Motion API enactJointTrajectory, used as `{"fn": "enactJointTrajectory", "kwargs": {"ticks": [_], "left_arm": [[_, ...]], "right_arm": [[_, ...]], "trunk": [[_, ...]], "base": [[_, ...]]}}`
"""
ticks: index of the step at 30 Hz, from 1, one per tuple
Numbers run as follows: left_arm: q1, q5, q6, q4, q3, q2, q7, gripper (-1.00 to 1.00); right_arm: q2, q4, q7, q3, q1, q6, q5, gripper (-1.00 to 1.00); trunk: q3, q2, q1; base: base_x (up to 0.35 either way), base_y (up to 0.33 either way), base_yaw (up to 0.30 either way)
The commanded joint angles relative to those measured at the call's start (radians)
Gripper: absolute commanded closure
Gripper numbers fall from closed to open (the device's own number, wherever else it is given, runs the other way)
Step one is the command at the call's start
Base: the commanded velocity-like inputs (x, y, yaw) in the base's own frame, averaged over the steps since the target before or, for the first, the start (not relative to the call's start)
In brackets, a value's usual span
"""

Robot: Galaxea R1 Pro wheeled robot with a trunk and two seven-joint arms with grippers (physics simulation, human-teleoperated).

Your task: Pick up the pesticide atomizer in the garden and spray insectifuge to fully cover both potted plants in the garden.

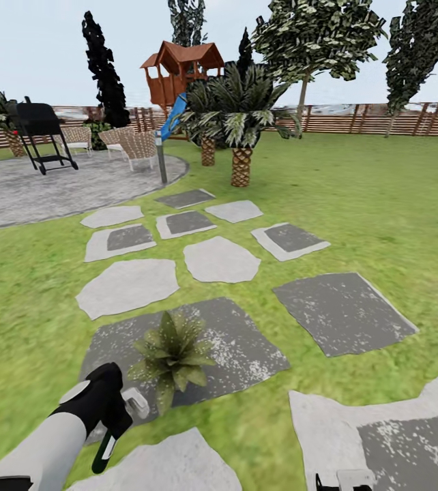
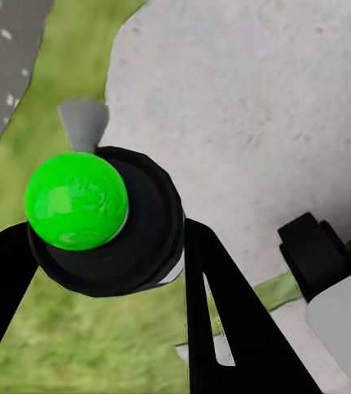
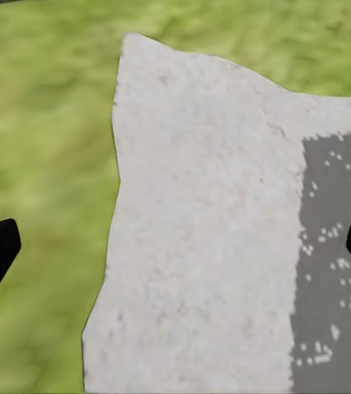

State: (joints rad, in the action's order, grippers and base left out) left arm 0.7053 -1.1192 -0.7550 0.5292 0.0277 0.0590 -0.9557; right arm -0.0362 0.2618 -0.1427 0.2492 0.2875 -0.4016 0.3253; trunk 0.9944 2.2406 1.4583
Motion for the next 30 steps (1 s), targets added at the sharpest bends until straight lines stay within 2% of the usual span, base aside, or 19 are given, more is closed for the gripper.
{"fn": "enactJointTrajectory", "kwargs": {"ticks": [1,9,21,30], "left_arm": [[0.000,-0.007,-0.006,0.002,0.003,-0.001,-0.008,1.00],[0.000,-0.008,-0.006,0.002,0.003,0.007,-0.008,1.00],[0.001,-0.002,-0.007,0.019,0.003,-0.001,-0.010,1.00],[0.008,-0.001,-0.007,0.021,0.006,-0.004,-0.011,1.00]], "right_arm": [[-0.003,-0.002,-0.003,0.005,0.001,-0.003,0.011,-1.00],[-0.006,-0.001,-0.003,0.004,0.001,-0.003,0.011,-1.00],[-0.005,-0.001,-0.003,0.004,0.001,-0.003,0.011,-1.00],[-0.005,-0.001,-0.003,0.005,0.001,-0.003,0.011,-1.00]], "trunk": [[0.001,0.000,0.000],[0.001,0.000,0.000],[0.001,0.000,0.000],[0.001,0.000,0.000]], "base": [[0.000,-0.270,0.000],[0.000,-0.271,0.013],[0.000,-0.271,0.241],[0.129,-0.256,0.016]]}}
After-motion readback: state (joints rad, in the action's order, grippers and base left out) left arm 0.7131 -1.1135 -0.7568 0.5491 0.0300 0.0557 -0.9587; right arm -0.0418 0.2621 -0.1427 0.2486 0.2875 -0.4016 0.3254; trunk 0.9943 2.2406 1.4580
